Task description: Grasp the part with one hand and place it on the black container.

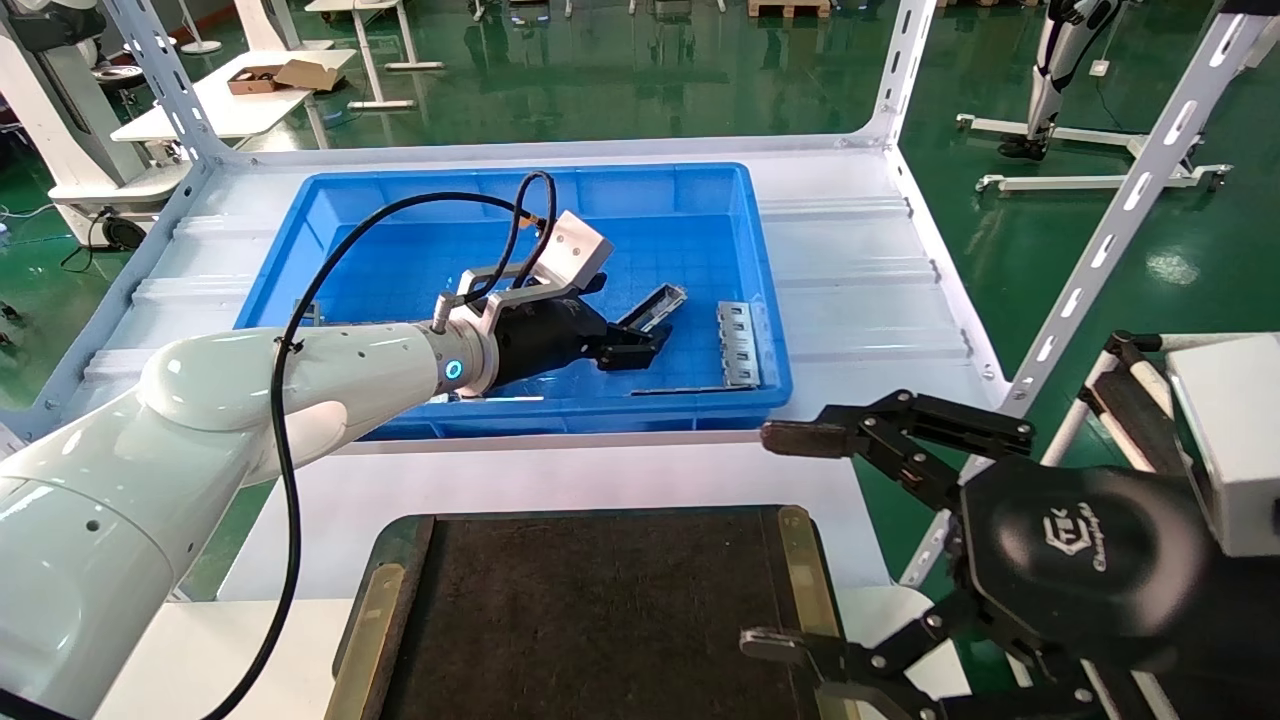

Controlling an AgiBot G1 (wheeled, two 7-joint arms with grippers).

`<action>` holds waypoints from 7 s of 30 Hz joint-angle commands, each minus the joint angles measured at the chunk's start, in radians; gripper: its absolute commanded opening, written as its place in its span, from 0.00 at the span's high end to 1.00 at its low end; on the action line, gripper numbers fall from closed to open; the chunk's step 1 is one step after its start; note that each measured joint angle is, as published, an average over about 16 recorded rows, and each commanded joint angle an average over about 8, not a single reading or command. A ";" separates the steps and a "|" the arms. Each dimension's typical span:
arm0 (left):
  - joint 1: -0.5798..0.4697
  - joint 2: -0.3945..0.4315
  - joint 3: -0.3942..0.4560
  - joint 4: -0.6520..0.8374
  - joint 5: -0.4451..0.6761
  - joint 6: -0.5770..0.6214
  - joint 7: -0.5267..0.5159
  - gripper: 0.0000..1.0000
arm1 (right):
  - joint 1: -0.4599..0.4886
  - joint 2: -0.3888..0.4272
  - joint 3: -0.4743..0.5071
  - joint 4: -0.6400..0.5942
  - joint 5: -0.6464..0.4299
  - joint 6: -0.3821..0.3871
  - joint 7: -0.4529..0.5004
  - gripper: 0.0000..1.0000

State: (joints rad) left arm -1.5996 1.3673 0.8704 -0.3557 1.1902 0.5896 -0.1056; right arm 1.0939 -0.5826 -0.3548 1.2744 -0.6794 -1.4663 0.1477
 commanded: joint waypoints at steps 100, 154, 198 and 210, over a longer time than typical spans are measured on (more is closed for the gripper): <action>0.713 -0.668 0.048 -0.996 -0.588 0.041 0.122 1.00 | 0.000 0.001 -0.002 0.000 0.001 0.001 -0.001 1.00; 0.723 -0.031 0.006 -0.486 -0.620 -0.673 -0.057 1.00 | 0.001 0.001 -0.002 0.000 0.002 0.001 -0.001 1.00; 0.766 -0.198 -0.029 -0.601 -0.565 -0.407 -0.087 0.00 | 0.001 0.001 -0.003 0.000 0.002 0.001 -0.001 0.00; 0.768 -0.526 -0.018 -0.873 -0.558 -0.107 -0.083 0.00 | 0.001 0.001 -0.003 0.000 0.002 0.001 -0.002 0.00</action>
State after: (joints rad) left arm -0.8299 0.8467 0.8414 -1.2166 0.6248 0.4850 -0.1789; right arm 1.0947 -0.5814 -0.3580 1.2744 -0.6773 -1.4651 0.1462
